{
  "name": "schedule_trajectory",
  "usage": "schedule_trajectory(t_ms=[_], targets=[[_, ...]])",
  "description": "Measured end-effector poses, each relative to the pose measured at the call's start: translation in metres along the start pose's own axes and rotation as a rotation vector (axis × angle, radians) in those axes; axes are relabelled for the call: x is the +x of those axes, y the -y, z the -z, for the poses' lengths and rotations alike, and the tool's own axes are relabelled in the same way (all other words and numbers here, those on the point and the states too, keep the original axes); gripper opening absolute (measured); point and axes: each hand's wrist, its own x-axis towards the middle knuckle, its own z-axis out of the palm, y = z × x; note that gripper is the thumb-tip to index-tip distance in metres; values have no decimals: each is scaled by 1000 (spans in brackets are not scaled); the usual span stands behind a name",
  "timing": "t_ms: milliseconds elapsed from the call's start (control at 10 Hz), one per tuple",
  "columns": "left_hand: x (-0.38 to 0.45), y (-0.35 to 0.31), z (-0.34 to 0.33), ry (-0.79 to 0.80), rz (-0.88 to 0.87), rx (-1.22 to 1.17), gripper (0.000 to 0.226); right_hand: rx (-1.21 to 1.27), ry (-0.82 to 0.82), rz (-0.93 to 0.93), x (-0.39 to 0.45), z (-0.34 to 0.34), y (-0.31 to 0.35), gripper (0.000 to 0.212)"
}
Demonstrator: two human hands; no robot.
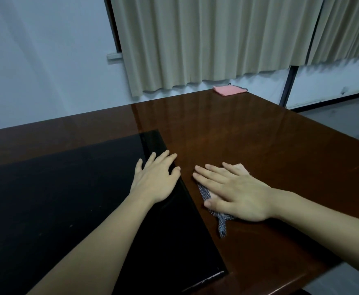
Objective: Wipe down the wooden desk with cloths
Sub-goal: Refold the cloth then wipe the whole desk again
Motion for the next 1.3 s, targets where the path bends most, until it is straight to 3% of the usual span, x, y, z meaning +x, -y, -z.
schedule_trajectory(t_ms=[200, 400, 500, 700, 800, 1000, 1300], targets=[[0, 1, 0, -10, 0, 7, 55, 6, -19, -60, 31, 9, -26, 71], [-1, 0, 1, -11, 4, -3, 54, -34, -68, -324, 100, 27, -70, 71], [-2, -1, 1, -13, 7, 2, 54, -34, -65, -316, 103, 25, -61, 72], [-1, -2, 0, -11, 4, 17, 54, -11, -32, -29, 22, 5, -19, 71], [1, -1, 0, -18, 3, 16, 54, 1, -22, 11, -14, -4, -14, 68], [0, 1, 0, -17, -2, 10, 53, 27, -26, -100, 3, 5, -48, 68], [-3, -3, 1, -24, 7, 13, 53, -29, -60, -411, 70, 25, -92, 71]])
